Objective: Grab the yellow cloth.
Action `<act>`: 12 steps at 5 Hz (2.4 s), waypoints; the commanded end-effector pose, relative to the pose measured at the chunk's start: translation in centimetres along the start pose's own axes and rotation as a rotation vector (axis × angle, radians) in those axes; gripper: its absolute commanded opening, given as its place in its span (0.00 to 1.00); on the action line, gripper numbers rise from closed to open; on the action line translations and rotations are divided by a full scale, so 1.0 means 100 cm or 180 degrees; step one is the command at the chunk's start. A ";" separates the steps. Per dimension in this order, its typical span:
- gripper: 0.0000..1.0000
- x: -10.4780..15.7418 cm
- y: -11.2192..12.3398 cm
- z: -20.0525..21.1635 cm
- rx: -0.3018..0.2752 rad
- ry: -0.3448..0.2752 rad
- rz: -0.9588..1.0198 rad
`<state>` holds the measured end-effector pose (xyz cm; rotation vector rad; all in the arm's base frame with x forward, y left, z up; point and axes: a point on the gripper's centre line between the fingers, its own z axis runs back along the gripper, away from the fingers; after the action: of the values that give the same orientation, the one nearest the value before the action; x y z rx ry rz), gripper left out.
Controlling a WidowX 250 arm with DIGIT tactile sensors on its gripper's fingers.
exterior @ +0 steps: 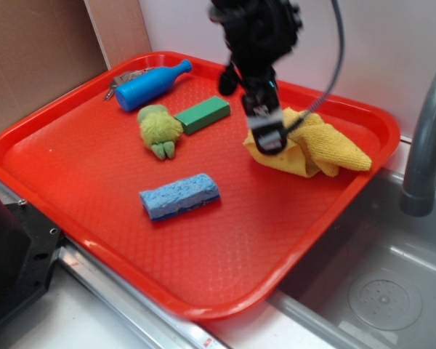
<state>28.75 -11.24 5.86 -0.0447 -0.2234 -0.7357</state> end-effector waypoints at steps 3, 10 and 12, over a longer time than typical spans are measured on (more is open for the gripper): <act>0.00 0.043 -0.018 -0.002 -0.0139 -0.0187 -0.0359; 0.00 -0.084 0.007 0.224 0.0408 0.0304 0.3422; 0.00 -0.095 0.010 0.241 0.0471 0.0292 0.3616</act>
<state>17.80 0.90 25.82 0.0130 -0.0788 0.3873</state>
